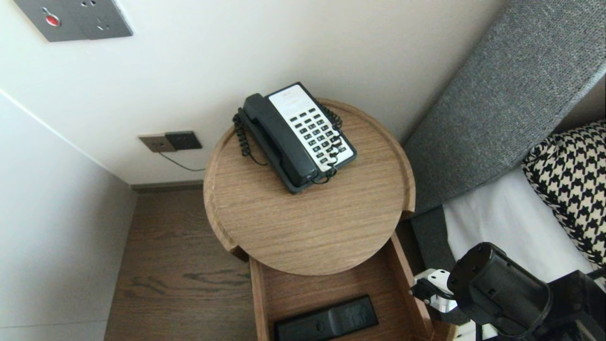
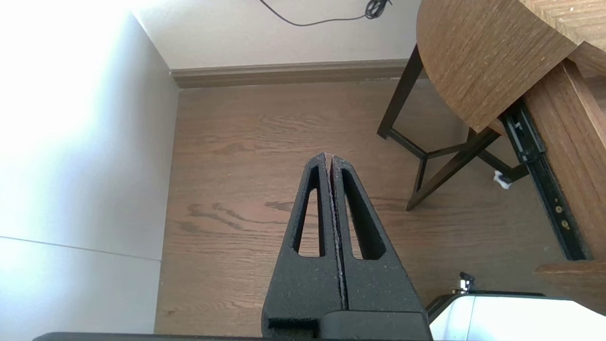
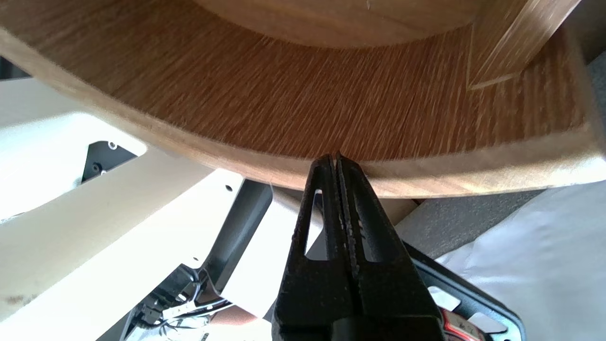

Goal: Open the nightstand drawer

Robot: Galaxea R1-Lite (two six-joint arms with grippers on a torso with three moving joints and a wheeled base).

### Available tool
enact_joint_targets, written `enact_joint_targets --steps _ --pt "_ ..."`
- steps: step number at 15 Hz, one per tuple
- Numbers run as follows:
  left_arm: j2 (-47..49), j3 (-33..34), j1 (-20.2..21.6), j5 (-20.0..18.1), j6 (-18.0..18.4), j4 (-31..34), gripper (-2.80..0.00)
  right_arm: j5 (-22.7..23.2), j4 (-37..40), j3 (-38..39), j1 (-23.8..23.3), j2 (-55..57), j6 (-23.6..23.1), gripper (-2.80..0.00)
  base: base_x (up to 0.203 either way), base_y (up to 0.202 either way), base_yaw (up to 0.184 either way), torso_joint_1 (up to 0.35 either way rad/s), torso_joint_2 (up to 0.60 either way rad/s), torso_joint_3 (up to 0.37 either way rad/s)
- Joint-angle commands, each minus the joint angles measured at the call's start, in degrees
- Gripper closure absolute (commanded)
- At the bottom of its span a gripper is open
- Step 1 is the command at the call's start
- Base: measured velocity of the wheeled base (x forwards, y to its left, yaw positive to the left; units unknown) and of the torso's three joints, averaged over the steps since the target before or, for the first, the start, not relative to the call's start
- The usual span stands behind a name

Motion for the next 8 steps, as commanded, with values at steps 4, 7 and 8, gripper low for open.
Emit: enact_joint_targets --steps 4,7,8 --pt "-0.08 0.01 0.03 0.01 0.02 -0.02 0.0 0.02 0.34 2.61 1.05 -1.92 0.63 0.0 0.0 0.0 0.0 0.0 0.0 0.0" --pt "-0.08 0.01 0.03 0.01 0.02 -0.02 0.0 -0.04 0.28 1.64 0.79 -2.51 0.7 0.0 0.0 0.0 0.0 0.0 0.0 0.0" --pt "-0.08 0.01 0.03 0.01 0.02 -0.02 0.0 0.0 0.28 0.5 0.5 -3.49 0.7 0.0 0.0 0.0 0.0 0.0 0.0 0.0"
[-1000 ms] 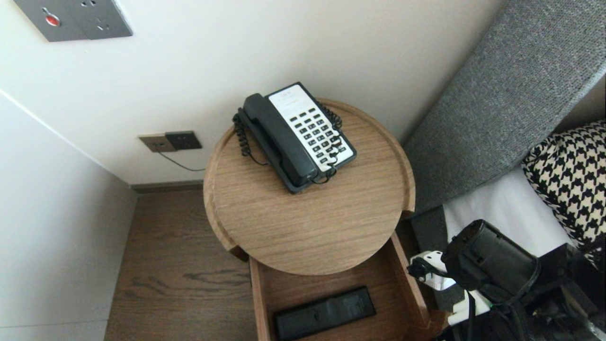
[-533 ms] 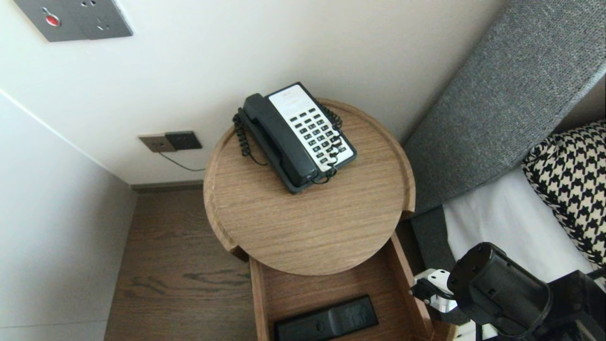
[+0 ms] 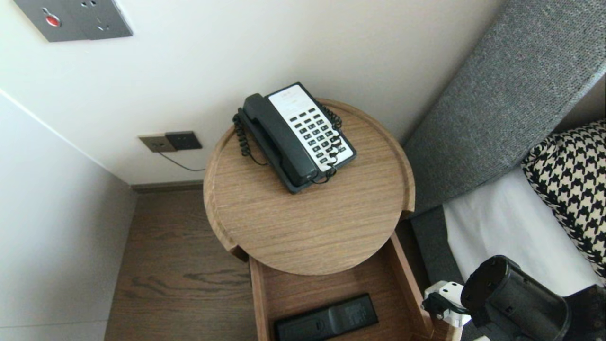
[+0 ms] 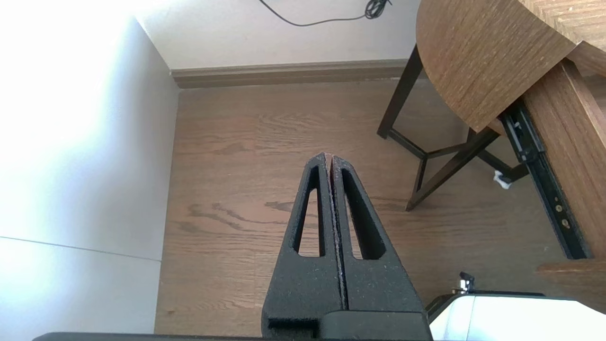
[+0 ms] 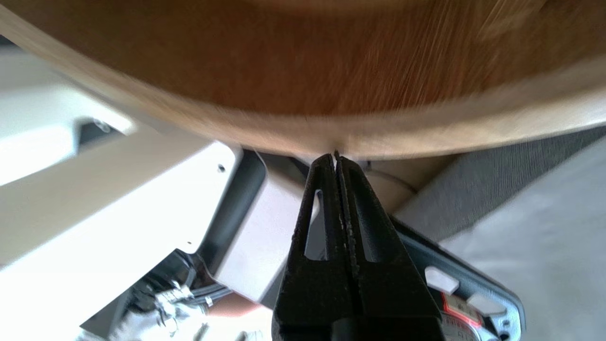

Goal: Open the nightstand drawer

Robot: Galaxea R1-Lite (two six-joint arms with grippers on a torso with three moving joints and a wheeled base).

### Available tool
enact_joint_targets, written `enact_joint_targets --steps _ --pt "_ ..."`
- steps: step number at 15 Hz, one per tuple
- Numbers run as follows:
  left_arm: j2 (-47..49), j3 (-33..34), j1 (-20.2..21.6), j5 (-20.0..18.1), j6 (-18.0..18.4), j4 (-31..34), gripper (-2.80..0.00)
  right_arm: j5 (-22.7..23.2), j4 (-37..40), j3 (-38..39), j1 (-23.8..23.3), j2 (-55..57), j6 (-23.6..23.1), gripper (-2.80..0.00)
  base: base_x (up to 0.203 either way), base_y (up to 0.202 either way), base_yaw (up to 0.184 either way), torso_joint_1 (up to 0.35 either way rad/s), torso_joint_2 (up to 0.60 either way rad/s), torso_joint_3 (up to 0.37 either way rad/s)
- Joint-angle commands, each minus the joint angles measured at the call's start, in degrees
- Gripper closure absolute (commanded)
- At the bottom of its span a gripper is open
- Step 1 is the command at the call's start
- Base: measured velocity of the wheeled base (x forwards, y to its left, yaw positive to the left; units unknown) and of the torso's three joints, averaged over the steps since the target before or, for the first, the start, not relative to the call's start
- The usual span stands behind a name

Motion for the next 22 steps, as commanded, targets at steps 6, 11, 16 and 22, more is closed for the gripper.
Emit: enact_joint_targets --steps 6,11,16,22 --pt "-0.09 0.01 0.02 0.02 0.01 -0.02 0.0 -0.2 4.08 -11.09 -3.39 -6.23 -0.07 0.0 0.0 0.0 0.0 0.0 0.0 0.0" --pt "-0.09 0.01 0.02 0.02 0.01 -0.02 0.0 4.71 8.17 -16.41 -6.12 -6.04 0.01 0.0 0.0 0.0 0.0 0.0 0.0 0.0" --pt "-0.09 0.01 0.02 0.02 0.01 -0.02 0.0 4.9 8.37 -16.98 -7.51 -8.46 0.05 0.0 0.0 0.0 0.0 0.0 0.0 0.0" --pt "-0.09 0.01 0.02 0.02 0.01 -0.02 0.0 10.5 14.57 -20.95 -9.05 -8.0 0.08 0.0 0.0 0.0 0.0 0.0 0.0 0.0"
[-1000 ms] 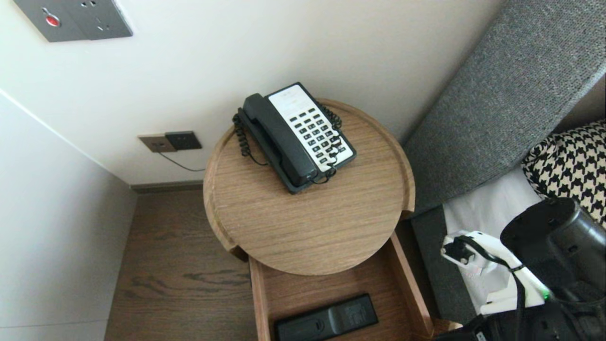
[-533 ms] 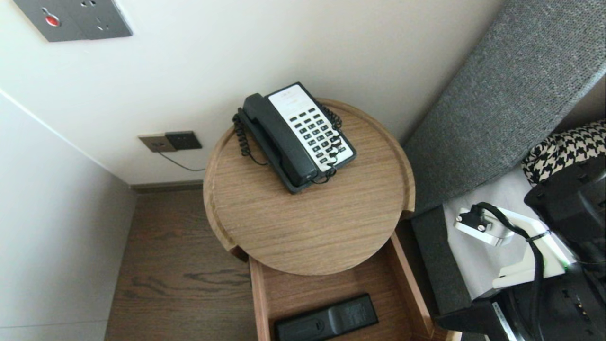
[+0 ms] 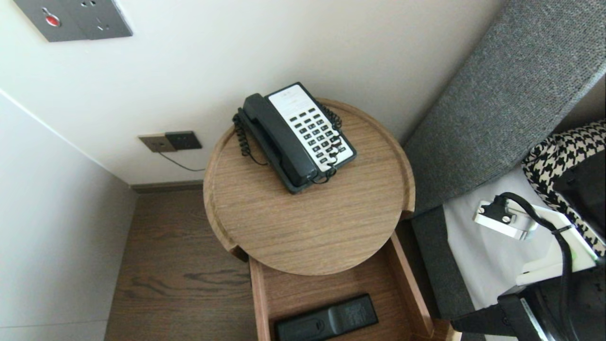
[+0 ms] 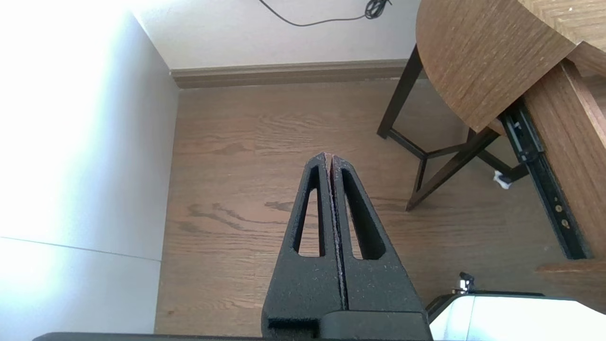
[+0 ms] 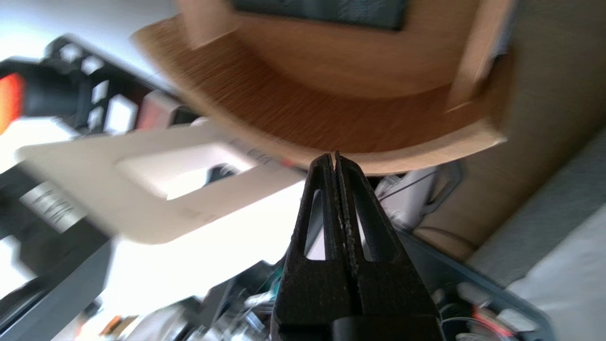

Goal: Open the nightstand drawer

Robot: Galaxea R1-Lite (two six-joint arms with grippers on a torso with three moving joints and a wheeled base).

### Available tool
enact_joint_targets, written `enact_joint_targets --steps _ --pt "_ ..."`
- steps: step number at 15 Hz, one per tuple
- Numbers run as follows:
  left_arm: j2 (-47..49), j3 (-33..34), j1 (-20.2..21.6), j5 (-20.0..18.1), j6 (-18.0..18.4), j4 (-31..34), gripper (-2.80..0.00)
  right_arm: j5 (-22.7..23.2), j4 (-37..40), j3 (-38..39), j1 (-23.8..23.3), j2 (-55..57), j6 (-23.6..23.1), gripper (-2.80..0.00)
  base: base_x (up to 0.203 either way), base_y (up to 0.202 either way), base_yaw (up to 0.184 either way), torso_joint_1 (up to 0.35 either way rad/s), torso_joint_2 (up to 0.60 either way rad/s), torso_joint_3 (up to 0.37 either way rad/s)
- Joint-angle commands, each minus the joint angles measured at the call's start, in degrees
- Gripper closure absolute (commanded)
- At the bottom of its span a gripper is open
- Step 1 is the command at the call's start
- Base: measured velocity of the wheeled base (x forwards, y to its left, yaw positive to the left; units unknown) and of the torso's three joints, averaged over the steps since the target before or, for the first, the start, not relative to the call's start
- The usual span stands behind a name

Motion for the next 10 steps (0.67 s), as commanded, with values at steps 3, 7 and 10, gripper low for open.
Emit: enact_joint_targets --steps 3,7,10 --pt "-0.07 0.01 0.05 0.02 0.0 -0.03 0.0 2.24 1.61 -1.17 0.38 0.49 -2.61 0.0 0.0 0.0 0.0 0.0 0.0 0.0" --pt "-0.07 0.01 0.05 0.02 0.0 -0.03 0.0 1.42 4.73 -2.67 1.39 5.63 -11.32 0.0 0.0 0.0 0.0 0.0 0.0 0.0" --pt "-0.07 0.01 0.05 0.02 0.0 -0.03 0.0 -2.06 5.98 -3.83 1.0 11.45 -22.03 0.0 0.0 0.0 0.0 0.0 0.0 0.0"
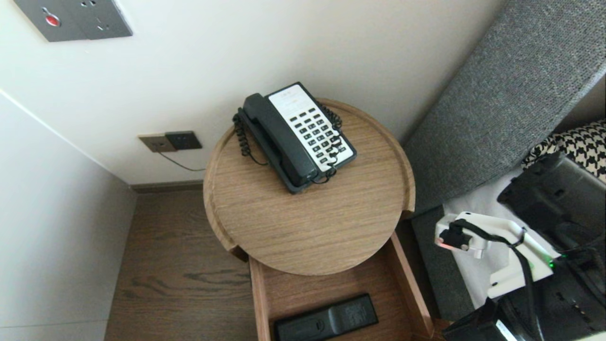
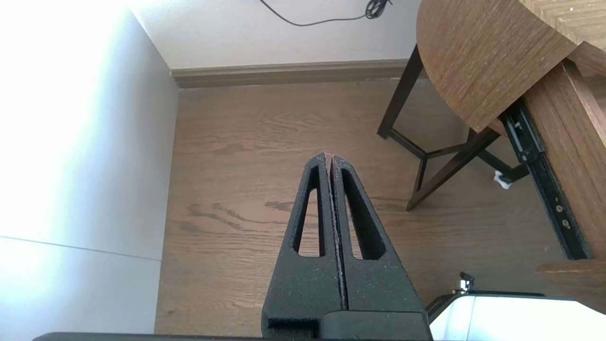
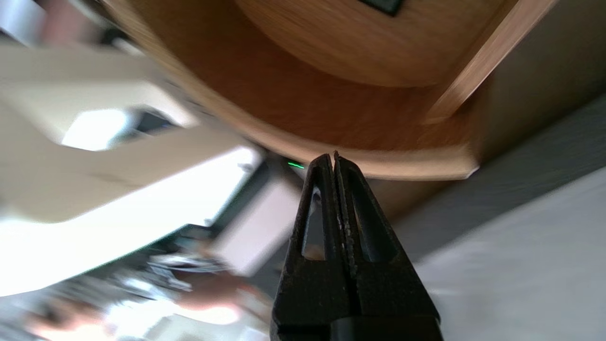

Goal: Open the nightstand drawer, then take the remote control out of the drawer one by one and place them on the table

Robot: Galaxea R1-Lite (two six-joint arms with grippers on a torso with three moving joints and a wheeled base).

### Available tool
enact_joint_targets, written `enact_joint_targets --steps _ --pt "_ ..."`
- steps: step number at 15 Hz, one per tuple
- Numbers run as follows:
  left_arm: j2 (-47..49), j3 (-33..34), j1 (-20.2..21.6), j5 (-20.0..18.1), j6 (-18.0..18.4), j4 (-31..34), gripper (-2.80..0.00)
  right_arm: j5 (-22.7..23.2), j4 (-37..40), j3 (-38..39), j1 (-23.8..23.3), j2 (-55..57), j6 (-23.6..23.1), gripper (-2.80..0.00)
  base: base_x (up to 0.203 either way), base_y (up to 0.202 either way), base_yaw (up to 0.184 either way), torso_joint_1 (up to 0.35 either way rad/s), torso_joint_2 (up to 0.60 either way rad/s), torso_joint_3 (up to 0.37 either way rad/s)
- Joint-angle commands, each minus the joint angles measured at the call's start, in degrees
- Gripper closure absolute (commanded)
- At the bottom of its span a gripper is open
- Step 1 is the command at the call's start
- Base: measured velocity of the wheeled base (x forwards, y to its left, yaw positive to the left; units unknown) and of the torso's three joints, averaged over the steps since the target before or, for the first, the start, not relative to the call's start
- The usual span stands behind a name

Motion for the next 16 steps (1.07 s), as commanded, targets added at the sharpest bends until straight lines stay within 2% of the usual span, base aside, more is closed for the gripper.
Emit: enact_joint_targets --steps 1,3,5,9,12,13,16 --pt "-0.09 0.01 0.02 0.02 0.0 -0.02 0.0 -1.43 0.44 -0.41 -0.11 5.51 -6.63 0.0 0.0 0.0 0.0 0.0 0.0 0.0" --pt "-0.09 0.01 0.02 0.02 0.0 -0.02 0.0 -1.99 0.16 -0.64 -0.02 9.9 -12.41 0.0 0.0 0.0 0.0 0.0 0.0 0.0" --pt "-0.09 0.01 0.02 0.02 0.0 -0.02 0.0 -2.11 -0.19 -1.25 0.52 13.93 -15.25 0.0 0.0 0.0 0.0 0.0 0.0 0.0" --pt "-0.09 0.01 0.02 0.02 0.0 -0.02 0.0 -2.68 -3.16 -5.98 3.46 20.39 -16.1 0.0 0.0 0.0 0.0 0.0 0.0 0.0" --pt "-0.09 0.01 0.02 0.02 0.0 -0.02 0.0 -7.81 -3.29 -7.7 7.9 20.34 -16.13 0.0 0.0 0.0 0.0 0.0 0.0 0.0" --pt "-0.09 0.01 0.02 0.02 0.0 -0.02 0.0 -9.71 -3.2 -7.55 9.14 19.52 -16.12 -2.8 0.0 0.0 0.0 0.0 0.0 0.0" --pt "-0.09 0.01 0.02 0.02 0.0 -0.02 0.0 -14.92 -3.34 -5.6 13.07 17.47 -16.21 -2.8 0.0 0.0 0.0 0.0 0.0 0.0"
